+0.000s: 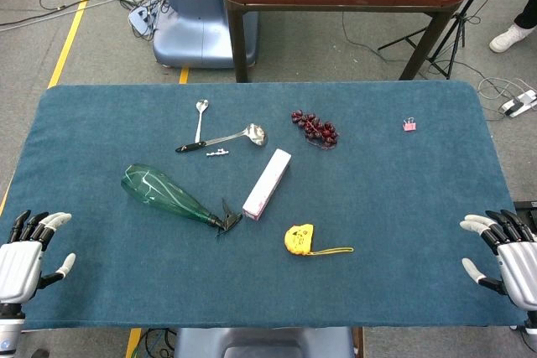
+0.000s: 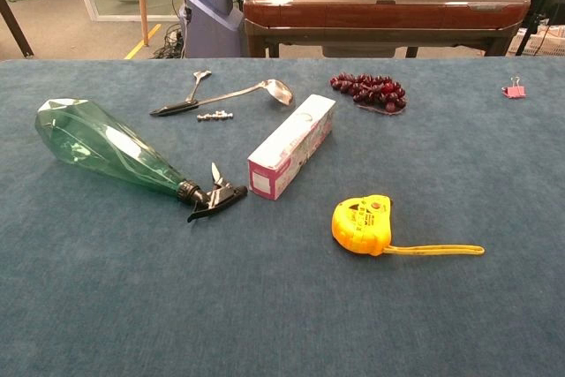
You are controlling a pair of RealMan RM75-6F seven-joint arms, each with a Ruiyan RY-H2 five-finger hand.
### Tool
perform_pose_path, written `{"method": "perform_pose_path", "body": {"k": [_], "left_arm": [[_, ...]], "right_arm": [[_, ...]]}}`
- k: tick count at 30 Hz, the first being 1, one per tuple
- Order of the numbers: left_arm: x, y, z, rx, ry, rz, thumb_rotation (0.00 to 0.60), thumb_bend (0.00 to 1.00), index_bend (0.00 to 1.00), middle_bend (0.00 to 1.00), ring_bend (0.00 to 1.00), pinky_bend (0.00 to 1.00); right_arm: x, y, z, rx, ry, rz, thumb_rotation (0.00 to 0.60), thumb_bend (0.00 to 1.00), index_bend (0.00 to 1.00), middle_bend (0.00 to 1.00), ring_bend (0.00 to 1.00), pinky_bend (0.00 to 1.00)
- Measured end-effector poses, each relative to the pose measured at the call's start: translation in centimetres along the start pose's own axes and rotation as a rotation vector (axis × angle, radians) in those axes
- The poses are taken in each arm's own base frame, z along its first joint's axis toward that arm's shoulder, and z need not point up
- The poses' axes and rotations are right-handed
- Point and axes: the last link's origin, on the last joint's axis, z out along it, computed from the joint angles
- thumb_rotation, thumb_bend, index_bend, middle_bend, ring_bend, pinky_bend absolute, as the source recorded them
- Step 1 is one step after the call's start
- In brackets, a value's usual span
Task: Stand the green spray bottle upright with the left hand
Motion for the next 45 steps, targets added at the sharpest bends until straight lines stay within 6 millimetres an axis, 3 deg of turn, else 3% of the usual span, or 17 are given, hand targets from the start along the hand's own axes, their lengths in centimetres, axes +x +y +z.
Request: {"method": "perform_pose_path", "body": {"k": [9, 15, 27, 37, 45], "left_arm": [[0.1, 0.3, 0.1, -0.029, 0.022, -0.002, 0.6, 0.33, 0.2, 0.2, 0.13, 0.0], [0.1, 1.3, 1.1, -0.151, 0.024, 0.016, 0.6, 0.33, 0.21, 0.2, 0.12, 0.0], [-0.1, 7.2, 6.1, -0.481, 0.009, 0.067, 0.6, 0.33, 0.21, 0.2, 0.1, 0.0], [-2.8, 13.1, 9.9, -0.665, -0.059, 0.251, 0.6, 0.33, 0.17, 0.15, 0.04, 0.0], [-4.8, 15.8, 11.8, -0.72, -0.059, 0.452, 0.6, 0.33, 0.15, 0.14, 0.02, 0.0]], "right_arm": [[0.4, 0.1, 0.0, 0.0, 0.014, -0.007, 0.6, 0.26, 0.31, 0.28, 0.14, 0.12], [1.0, 0.0, 0.3, 0.002, 0.032, -0.021, 0.6, 0.26, 0.31, 0.28, 0.14, 0.12], [1.2, -0.7, 1.0, 0.021, 0.031, -0.034, 0.6, 0.26, 0.31, 0.28, 0.14, 0.12], [1.3, -0.8, 1.0, 0.018, 0.024, -0.038, 0.6, 0.26, 0.31, 0.28, 0.14, 0.12], [1.3, -0.7, 1.0, 0.016, 0.021, -0.038, 0.6, 0.26, 0.31, 0.28, 0.14, 0.12]]}}
